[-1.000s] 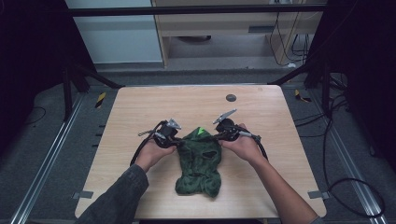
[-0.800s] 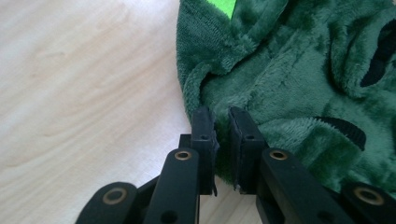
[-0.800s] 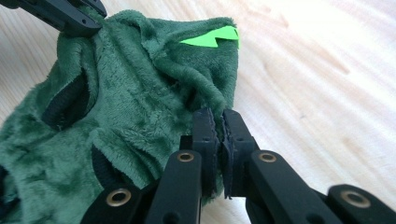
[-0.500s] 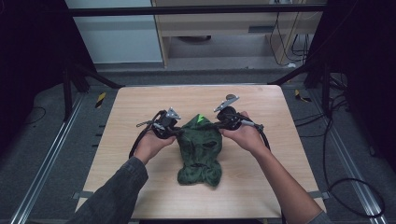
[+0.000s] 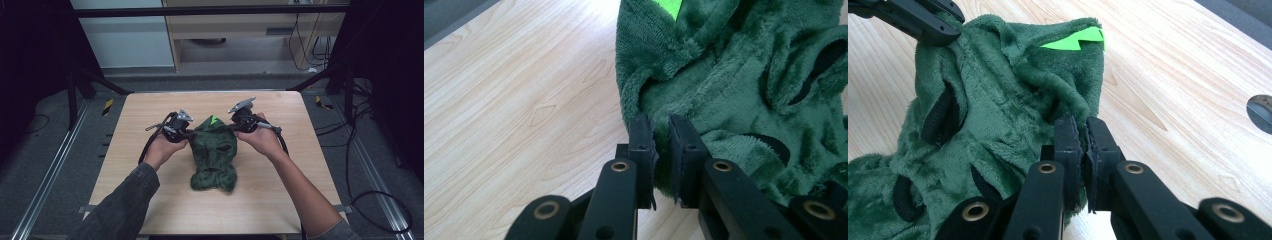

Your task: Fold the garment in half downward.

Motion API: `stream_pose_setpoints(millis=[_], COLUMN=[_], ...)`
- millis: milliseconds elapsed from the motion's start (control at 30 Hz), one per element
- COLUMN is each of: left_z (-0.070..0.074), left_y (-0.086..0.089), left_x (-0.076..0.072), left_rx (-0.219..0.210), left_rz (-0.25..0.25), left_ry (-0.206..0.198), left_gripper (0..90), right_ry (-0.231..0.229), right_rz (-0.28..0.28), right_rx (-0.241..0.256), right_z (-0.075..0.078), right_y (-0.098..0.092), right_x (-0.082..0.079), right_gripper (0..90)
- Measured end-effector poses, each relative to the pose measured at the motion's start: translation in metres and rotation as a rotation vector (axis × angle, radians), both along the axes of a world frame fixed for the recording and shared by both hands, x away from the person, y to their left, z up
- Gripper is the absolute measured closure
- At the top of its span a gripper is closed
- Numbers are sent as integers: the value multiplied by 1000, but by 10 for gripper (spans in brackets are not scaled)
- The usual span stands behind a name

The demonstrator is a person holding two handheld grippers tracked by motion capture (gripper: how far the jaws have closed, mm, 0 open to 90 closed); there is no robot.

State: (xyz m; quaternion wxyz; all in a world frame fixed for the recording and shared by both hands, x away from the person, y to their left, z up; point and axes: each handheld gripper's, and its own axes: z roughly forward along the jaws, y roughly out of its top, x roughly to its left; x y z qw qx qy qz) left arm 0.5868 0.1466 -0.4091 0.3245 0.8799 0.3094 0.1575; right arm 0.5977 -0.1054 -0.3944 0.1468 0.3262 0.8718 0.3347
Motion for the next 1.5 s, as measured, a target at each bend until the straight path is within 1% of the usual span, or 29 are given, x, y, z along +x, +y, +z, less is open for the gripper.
stream_pose_setpoints(millis=[200, 267, 300, 400, 500, 567, 933, 1033, 1167, 1200, 1400, 1500], left_z=[0, 3, 5, 10, 13, 14, 23, 26, 30, 30, 36, 37], left_y=[0, -1, -1, -2, -2, -1, 1, 1, 1, 0, 1, 1], left_x=[1, 2, 2, 3, 4, 4, 8, 9, 10, 10, 12, 13], left_rx=[-2, 2, -2, -1, 2, -8, -7, -9, -11, -6, -8, -11], left_rz=[5, 5, 9, 7, 7, 15, 26, 30, 31, 32, 38, 43], left_ry=[-1, -4, -10, -19, -23, -27, -44, -50, -60, -61, -74, -76], left_gripper=[814, 815, 814, 814, 814, 814, 813, 813, 812, 813, 813, 813], right_ry=[-6, -9, -11, -20, -25, -29, -52, -62, -64, -64, -89, -96], right_rz=[3, 3, 4, -1, -5, -3, -7, -7, -16, -18, -10, -14], right_rx=[-5, -6, -9, -2, -5, 1, 5, 16, 14, 13, -1, 4], right_z=[3, 4, 5, 9, 12, 13, 22, 25, 26, 27, 35, 38], right_y=[0, 1, 1, 1, 0, 0, 0, 0, 0, 0, 3, 5], right_x=[2, 3, 3, 4, 4, 4, 5, 6, 6, 7, 9, 10], right_gripper=[858, 858, 858, 858, 858, 858, 858, 858, 858, 858, 858, 858])
